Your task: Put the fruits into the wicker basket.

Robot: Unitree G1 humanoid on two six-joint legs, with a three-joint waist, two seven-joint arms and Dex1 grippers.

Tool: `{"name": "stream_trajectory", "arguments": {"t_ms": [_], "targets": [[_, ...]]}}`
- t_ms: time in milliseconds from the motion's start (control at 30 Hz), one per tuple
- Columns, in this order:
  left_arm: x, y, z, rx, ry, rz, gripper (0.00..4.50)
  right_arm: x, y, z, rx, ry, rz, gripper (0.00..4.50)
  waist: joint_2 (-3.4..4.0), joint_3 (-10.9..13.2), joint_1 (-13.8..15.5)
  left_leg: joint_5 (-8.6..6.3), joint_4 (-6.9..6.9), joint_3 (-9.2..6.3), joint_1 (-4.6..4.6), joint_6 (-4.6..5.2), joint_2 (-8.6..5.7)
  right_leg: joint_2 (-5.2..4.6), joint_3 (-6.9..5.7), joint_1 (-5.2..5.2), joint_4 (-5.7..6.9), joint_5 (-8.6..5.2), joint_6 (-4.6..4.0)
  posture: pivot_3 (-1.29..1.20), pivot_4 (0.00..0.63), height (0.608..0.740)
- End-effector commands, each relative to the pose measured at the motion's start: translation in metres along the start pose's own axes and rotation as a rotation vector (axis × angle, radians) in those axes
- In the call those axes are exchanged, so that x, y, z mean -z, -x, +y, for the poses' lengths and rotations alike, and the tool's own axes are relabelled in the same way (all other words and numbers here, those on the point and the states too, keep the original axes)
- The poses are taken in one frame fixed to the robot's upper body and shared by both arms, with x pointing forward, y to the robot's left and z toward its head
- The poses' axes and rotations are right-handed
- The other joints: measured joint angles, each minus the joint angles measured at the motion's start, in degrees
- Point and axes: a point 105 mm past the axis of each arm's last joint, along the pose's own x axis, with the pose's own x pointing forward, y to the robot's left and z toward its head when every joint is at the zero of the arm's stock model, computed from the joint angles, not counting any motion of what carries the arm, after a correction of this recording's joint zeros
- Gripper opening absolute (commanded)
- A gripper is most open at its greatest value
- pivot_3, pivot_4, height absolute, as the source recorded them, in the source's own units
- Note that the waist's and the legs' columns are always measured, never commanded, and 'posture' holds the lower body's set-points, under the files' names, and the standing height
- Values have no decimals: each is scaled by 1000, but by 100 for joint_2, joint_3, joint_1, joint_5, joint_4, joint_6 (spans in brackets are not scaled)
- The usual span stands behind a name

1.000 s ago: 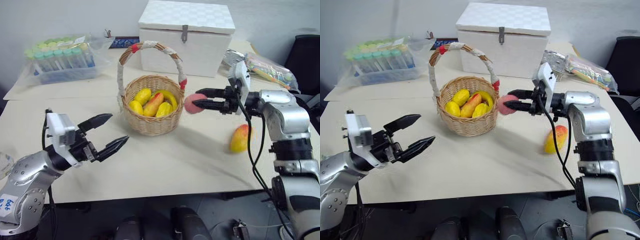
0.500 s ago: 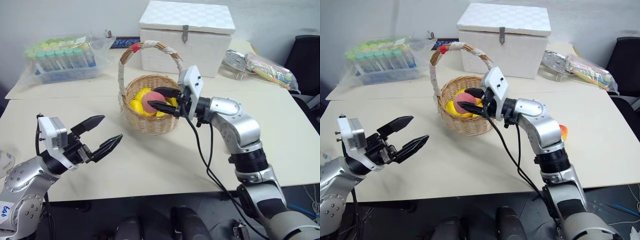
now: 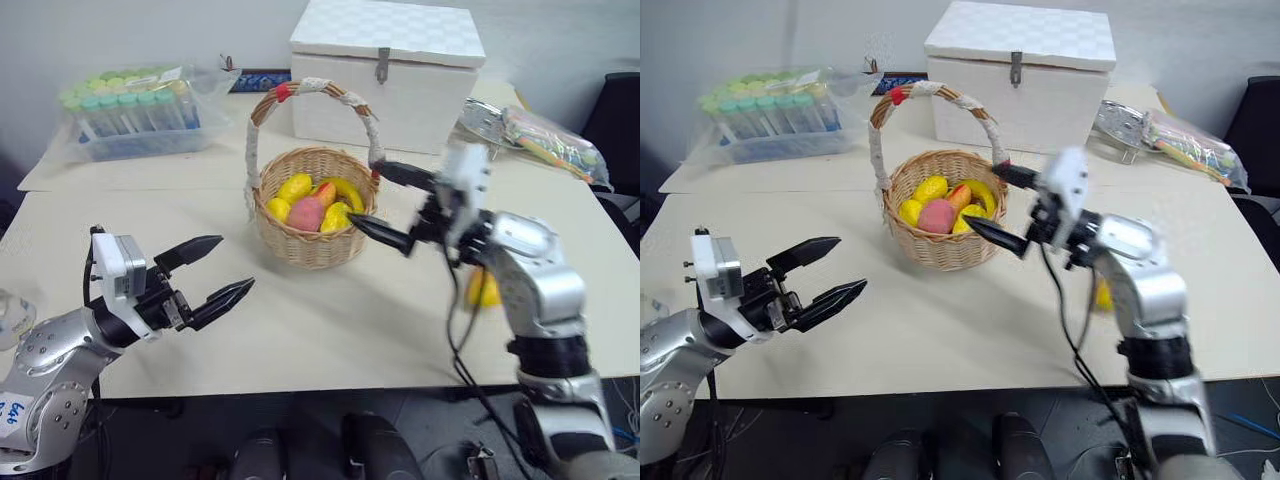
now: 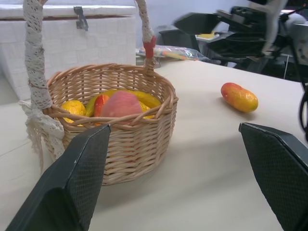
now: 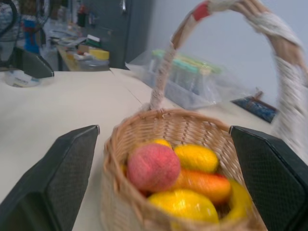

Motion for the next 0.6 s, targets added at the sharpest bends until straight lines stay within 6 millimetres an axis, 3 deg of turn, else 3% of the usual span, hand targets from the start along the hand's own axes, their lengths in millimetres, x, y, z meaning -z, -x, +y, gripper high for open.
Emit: {"name": "stream_trajectory", "arguments": {"t_ms": [33,200,267,367,500,567,600], "targets": [[5,-10,-5,77,-34,22,4500,3,49,-10,130,93,46,4472,0,0,-2,0,-1,0,1,0,-3,-1,0,1,1,1,1,0,150,740],[21,-25,-23,243,-30,69,4500,43,148,-26,478,57,225,4472,-1,1,-27,5,4,8,10,-5,-3,8,9,4,7,3,5,0,150,740],[22,-32,-31,303,-23,65,4500,58,189,-19,581,43,316,4472,0,1,-17,5,3,16,18,-5,-3,12,23,5,12,3,6,0,150,740],[22,-37,-39,355,-22,60,4500,75,224,3,624,1,415,4472,0,1,-37,5,-2,17,28,-4,-1,26,43,7,17,3,6,0,150,740],[26,-36,-40,370,-17,85,4500,82,249,16,721,-47,441,4472,-4,14,-92,2,-45,25,100,-9,-2,48,88,76,3,3,6,0,150,740],[27,-35,-39,366,-6,90,4500,79,241,15,719,-80,398,4472,-6,15,-140,-5,-45,19,125,-16,5,60,99,101,-3,2,3,0,150,740],[27,-35,-39,364,-4,88,4500,74,227,15,678,-133,348,4472,-4,15,-166,-5,-45,19,127,-16,5,64,105,102,-2,2,3,0,150,740]]}}
